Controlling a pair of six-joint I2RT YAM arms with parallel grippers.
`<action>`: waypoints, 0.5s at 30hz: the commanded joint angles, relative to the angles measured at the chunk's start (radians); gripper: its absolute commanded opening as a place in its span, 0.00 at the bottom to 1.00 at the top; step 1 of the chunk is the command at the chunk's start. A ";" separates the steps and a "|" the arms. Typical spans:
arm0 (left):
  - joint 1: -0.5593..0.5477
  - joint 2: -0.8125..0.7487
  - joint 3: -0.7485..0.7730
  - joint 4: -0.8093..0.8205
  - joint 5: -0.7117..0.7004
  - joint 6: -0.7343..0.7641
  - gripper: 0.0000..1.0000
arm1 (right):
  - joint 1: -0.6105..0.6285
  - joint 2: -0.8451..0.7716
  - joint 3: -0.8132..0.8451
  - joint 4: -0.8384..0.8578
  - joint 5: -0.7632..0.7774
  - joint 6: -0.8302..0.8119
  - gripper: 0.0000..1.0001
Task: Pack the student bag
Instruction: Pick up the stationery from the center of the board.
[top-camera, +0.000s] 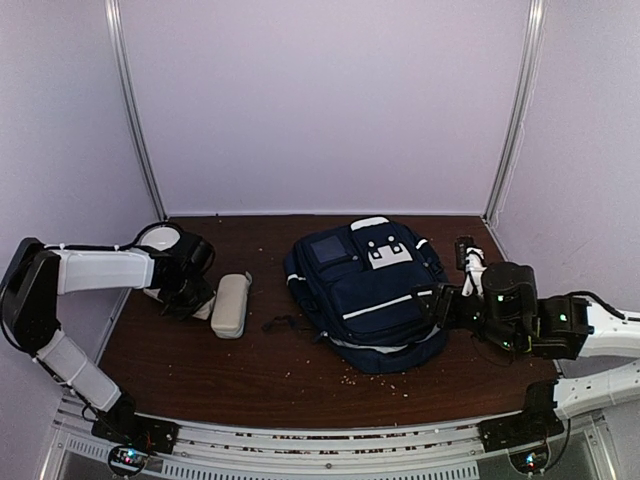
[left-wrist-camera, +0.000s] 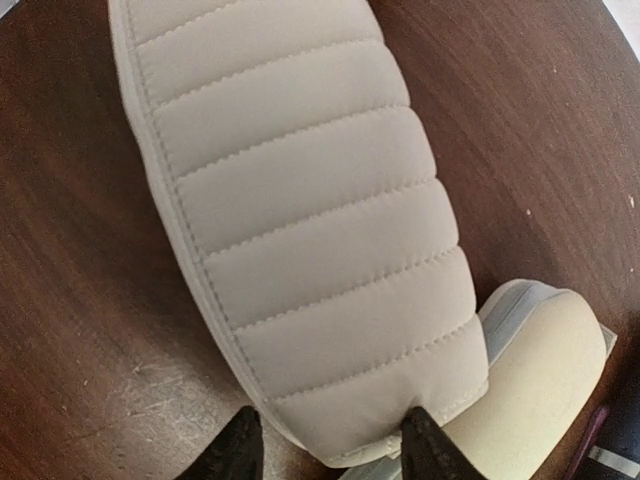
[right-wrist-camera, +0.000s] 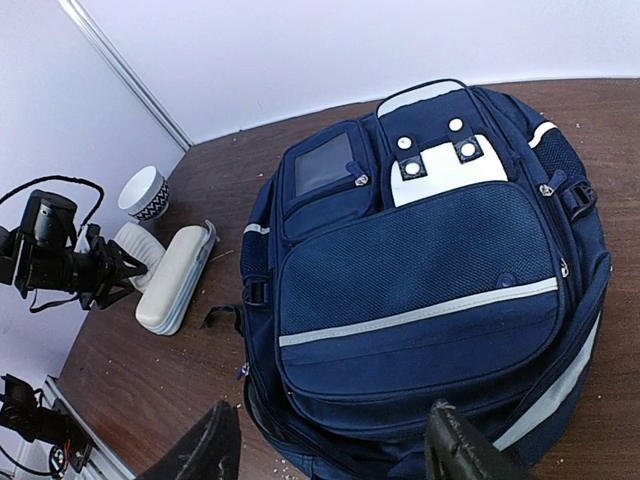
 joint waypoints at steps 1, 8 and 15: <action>0.008 0.034 0.019 0.037 0.010 -0.009 0.43 | 0.006 -0.021 -0.014 -0.020 0.025 0.008 0.63; 0.009 0.002 -0.010 0.045 0.004 -0.001 0.06 | 0.006 -0.036 -0.017 -0.023 0.039 0.005 0.63; 0.005 -0.220 -0.054 -0.037 -0.017 0.034 0.00 | 0.006 -0.038 -0.008 -0.026 0.035 -0.003 0.63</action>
